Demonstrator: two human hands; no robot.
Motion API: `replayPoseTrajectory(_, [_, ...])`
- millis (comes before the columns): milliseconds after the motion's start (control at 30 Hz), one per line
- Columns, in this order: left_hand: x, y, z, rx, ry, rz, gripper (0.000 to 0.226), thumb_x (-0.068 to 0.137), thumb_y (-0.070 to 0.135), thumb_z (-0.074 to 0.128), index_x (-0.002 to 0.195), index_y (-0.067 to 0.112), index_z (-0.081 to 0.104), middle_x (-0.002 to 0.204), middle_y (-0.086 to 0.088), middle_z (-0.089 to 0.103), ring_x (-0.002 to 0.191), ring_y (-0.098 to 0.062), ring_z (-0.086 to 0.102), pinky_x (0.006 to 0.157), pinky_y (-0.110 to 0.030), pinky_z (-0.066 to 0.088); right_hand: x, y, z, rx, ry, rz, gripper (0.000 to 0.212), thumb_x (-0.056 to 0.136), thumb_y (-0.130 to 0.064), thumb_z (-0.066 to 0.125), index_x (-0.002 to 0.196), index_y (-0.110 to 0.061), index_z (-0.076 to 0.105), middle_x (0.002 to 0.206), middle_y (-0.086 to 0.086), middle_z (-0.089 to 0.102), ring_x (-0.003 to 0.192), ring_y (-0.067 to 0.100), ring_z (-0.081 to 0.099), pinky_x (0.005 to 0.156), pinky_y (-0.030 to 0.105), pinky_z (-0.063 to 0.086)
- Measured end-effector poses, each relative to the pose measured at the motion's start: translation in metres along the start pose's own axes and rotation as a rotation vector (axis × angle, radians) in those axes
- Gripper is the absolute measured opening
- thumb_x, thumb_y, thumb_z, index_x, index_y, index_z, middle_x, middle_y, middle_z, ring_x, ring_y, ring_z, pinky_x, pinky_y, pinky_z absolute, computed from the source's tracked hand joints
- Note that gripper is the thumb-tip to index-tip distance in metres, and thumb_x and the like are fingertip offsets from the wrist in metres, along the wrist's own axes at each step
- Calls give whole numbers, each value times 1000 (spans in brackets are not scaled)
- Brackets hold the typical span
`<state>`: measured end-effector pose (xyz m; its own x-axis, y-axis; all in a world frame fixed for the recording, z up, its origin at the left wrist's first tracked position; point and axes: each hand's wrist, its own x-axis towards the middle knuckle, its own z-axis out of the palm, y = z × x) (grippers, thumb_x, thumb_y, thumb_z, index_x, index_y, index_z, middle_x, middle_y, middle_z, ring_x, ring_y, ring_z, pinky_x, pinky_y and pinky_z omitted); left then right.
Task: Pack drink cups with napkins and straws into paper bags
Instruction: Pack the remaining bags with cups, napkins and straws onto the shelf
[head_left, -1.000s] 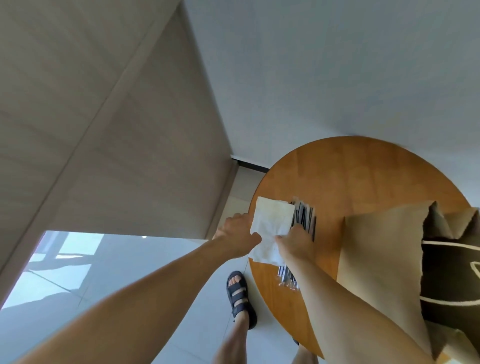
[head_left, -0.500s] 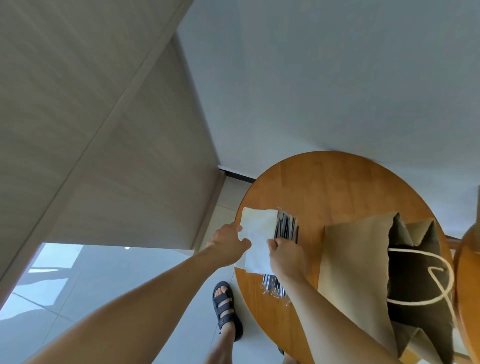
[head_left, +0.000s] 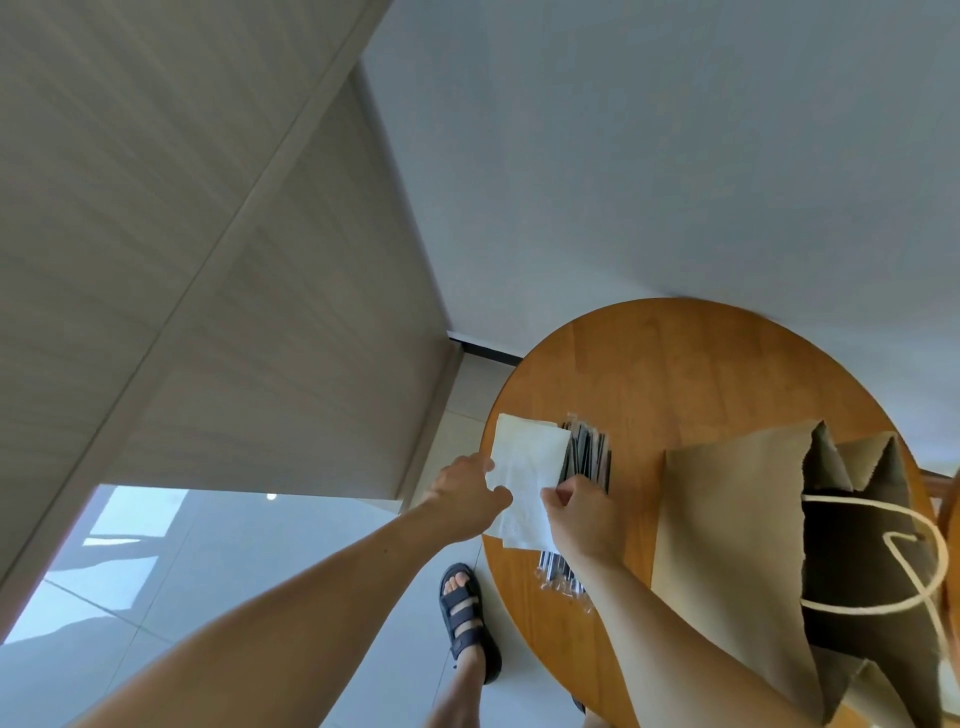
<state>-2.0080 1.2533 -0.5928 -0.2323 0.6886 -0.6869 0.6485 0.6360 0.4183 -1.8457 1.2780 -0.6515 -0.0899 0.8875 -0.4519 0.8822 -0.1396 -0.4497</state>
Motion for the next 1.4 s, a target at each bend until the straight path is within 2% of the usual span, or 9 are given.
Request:
replayPoseTrajectory(200, [3, 14, -6, -155, 10, -29, 47, 97, 43, 51, 138, 18, 48, 136, -2, 56, 107, -16, 57, 79, -21, 44, -10, -14, -30, 647, -26, -91, 27, 85, -16, 71, 65, -24, 56, 61, -14, 58, 60, 4, 56, 53, 12, 43])
replayPoseTrajectory(333, [2, 27, -11, -549, -57, -154, 41, 97, 45, 52, 129, 20, 53, 123, -2, 61, 109, -22, 59, 100, -42, 51, -21, -24, -58, 1014, -240, -49, 19, 69, -41, 72, 62, -29, 60, 73, -7, 65, 71, 10, 62, 62, 20, 49])
replayPoseTrajectory(433, [-5, 30, -14, -943, -183, -237, 31, 96, 40, 58, 119, 19, 56, 113, -5, 67, 103, -26, 65, 97, -46, 53, -26, -25, -69, 1143, -342, -38, 20, 66, -46, 73, 63, -30, 60, 90, 3, 69, 87, 23, 66, 68, 31, 51])
replayPoseTrajectory(533, [-9, 31, -15, -979, -199, -223, 30, 93, 29, 63, 117, 11, 60, 110, -12, 69, 101, -32, 67, 89, -46, 56, -27, -20, -70, 1178, -307, -10, 22, 66, -44, 76, 63, -28, 62, 84, 8, 66, 74, 21, 60, 61, 24, 47])
replayPoseTrajectory(633, [-9, 32, -13, -990, -114, -219, 22, 94, 23, 61, 113, 11, 61, 109, -12, 68, 99, -32, 66, 92, -50, 54, -23, -3, -56, 1042, -118, 59, 23, 85, -37, 74, 76, -17, 65, 73, 8, 62, 64, 16, 56, 57, 22, 43])
replayPoseTrajectory(733, [-6, 28, -8, -932, -47, -200, 10, 98, 21, 56, 104, 16, 62, 106, -8, 68, 97, -30, 65, 94, -50, 52, -17, 28, -31, 596, 55, 187, 16, 93, -28, 65, 91, -13, 64, 83, 5, 68, 77, 21, 65, 62, 22, 45])
replayPoseTrajectory(833, [-3, 21, -3, -874, 2, -213, 10, 97, 20, 52, 102, 20, 61, 104, -8, 68, 98, -31, 64, 92, -50, 53, -19, 49, -11, 216, -62, 186, 12, 92, -25, 66, 102, -20, 62, 87, -8, 65, 74, 8, 62, 56, 18, 42])
replayPoseTrajectory(967, [-3, 15, 6, -794, 25, -230, 10, 97, 25, 51, 102, 24, 59, 104, -6, 67, 97, -30, 64, 91, -51, 54, -19, 55, 7, -22, -124, 161, 17, 88, -36, 68, 82, -28, 55, 67, -13, 60, 55, 2, 58, 44, 18, 40])
replayPoseTrajectory(1400, [-12, 25, 7, -785, 8, -207, 12, 96, 23, 51, 104, 21, 59, 101, -6, 67, 94, -29, 65, 86, -46, 56, -23, 38, -14, 57, -61, 180, 12, 92, -34, 61, 80, -29, 60, 64, -15, 60, 56, 3, 58, 45, 18, 37])
